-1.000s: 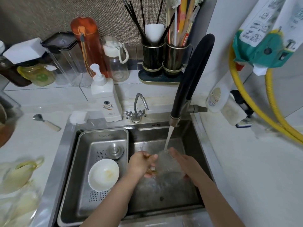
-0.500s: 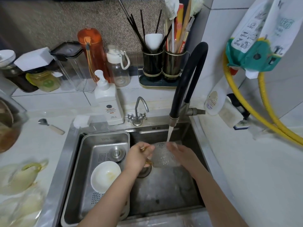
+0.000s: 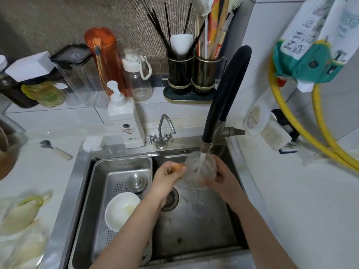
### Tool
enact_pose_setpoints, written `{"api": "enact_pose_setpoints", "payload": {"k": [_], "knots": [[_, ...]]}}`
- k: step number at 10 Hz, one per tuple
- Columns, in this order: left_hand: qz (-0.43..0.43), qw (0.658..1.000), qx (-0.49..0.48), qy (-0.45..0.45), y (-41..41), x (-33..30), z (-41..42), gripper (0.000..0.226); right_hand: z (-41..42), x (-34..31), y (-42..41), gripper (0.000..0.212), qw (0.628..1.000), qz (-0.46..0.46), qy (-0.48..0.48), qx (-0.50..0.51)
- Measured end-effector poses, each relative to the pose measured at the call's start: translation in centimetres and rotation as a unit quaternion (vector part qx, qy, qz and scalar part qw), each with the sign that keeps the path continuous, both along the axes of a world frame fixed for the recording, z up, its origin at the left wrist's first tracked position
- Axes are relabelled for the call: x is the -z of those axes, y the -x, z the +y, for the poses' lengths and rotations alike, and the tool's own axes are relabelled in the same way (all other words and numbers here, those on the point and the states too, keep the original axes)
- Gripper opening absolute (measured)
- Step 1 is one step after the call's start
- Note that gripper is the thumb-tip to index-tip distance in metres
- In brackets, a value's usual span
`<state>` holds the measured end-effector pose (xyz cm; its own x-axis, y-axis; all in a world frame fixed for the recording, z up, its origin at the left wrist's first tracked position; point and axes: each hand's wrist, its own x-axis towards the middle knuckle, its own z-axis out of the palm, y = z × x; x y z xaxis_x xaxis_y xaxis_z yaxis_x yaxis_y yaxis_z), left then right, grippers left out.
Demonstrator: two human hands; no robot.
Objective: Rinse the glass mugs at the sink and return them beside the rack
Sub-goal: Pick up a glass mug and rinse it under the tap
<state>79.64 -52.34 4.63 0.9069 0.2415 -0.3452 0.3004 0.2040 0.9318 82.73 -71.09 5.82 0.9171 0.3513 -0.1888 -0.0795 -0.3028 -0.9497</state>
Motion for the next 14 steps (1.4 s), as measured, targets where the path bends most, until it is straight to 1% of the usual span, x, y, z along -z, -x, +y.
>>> {"api": "enact_pose_setpoints", "payload": {"k": [1,2,3,4,5,6,7,8,9,10,11,12,13,14], "knots": [[-0.005,0.999,0.047,-0.013,1.1,0.7,-0.7,0.008,-0.7,1.3,1.9,0.061,1.0,0.007,-0.012,0.025],[-0.011,1.0,0.016,0.007,1.8,1.5,1.8,0.005,1.4,2.1,2.3,0.07,1.0,0.0,-0.015,0.0],[-0.017,0.998,-0.027,0.056,0.1,1.6,2.5,0.005,2.0,0.8,-0.1,0.062,0.999,-0.004,-0.016,-0.029],[-0.017,0.999,-0.005,0.032,-0.6,1.8,0.5,0.006,0.7,0.8,-0.7,0.066,1.0,-0.013,-0.007,-0.001],[-0.01,1.0,-0.012,0.013,0.5,2.3,0.8,0.005,0.9,1.8,0.1,0.064,1.0,-0.013,-0.01,0.004],[-0.003,0.999,-0.053,0.005,0.1,2.3,1.9,0.003,2.0,1.4,-0.4,0.053,1.0,-0.007,-0.014,-0.014],[-0.013,0.999,-0.025,-0.036,-0.7,1.6,0.2,0.006,0.7,1.6,-0.6,0.052,1.0,0.0,-0.03,0.0],[-0.023,0.998,0.006,-0.059,-0.2,1.4,-0.4,0.007,0.0,2.3,0.4,0.059,0.998,0.009,-0.059,0.023],[-0.009,0.996,-0.047,-0.076,0.1,2.0,1.4,0.004,1.9,2.0,0.1,0.04,0.998,0.018,-0.055,0.004],[0.015,0.996,-0.057,-0.071,-0.6,1.9,0.5,0.009,1.8,1.6,-0.9,0.03,0.998,0.041,-0.05,0.022],[0.037,0.995,-0.006,-0.093,-0.3,2.1,-1.1,0.012,0.6,2.4,0.6,0.043,0.994,0.064,-0.065,0.064],[0.062,0.994,-0.037,-0.088,0.5,2.5,0.3,0.015,2.1,3.1,1.0,0.041,0.993,0.1,-0.032,0.056],[0.07,0.984,-0.052,-0.153,0.0,2.2,1.1,0.02,3.1,4.6,-1.0,0.04,0.992,0.099,0.081,0.019],[0.053,0.971,-0.021,-0.23,-0.4,1.4,0.0,0.015,3.7,4.6,-2.6,0.036,0.981,0.11,0.146,0.061]]}}
